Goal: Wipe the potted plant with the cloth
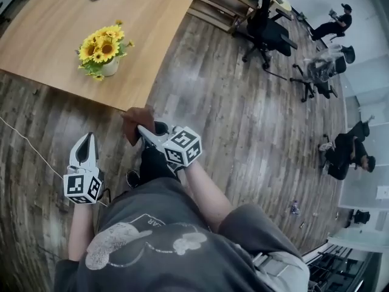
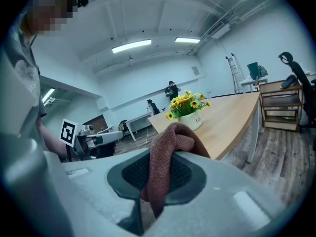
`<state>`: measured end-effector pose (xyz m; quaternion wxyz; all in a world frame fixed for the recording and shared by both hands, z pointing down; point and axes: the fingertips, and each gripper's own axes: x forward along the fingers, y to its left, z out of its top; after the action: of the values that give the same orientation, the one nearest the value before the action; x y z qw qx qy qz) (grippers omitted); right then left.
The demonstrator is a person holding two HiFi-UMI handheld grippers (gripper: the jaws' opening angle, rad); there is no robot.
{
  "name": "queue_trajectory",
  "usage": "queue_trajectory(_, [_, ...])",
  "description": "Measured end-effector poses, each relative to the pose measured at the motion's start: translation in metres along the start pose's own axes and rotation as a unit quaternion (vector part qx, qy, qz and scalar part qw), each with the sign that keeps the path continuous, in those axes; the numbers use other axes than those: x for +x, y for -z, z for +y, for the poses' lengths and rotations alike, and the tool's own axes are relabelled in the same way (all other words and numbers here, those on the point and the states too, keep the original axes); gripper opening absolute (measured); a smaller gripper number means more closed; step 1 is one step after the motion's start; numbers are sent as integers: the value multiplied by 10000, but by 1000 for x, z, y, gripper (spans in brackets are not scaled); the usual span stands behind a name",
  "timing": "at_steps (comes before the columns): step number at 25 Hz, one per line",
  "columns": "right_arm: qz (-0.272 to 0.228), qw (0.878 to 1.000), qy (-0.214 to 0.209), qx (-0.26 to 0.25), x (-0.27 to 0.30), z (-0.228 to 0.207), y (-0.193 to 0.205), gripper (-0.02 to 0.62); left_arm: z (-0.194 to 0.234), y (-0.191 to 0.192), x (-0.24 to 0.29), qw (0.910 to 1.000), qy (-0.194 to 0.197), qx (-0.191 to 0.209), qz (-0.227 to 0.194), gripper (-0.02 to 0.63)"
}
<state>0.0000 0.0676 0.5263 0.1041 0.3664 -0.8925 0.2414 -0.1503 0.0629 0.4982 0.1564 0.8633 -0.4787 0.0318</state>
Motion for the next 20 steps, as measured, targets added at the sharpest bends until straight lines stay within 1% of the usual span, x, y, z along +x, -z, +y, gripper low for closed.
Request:
queue_trajectory(4, [-132, 9998, -16, -124, 0, 5, -11, 46, -3, 3, -4, 9999, 76, 78, 65, 18])
queue_trajectory(8, [-22, 9996, -104, -259, 5, 9, -12, 44, 3, 8, -9, 9998, -129, 61, 134, 18])
queue_trajectory(10, [22, 9994, -132, -335, 4, 9, -14, 44, 1, 8, -8, 9998, -169, 43, 133, 18])
queue_trajectory(20, [9, 9992, -105, -381, -5, -12, -23, 44, -12, 5, 8, 9996, -264, 81, 116, 18])
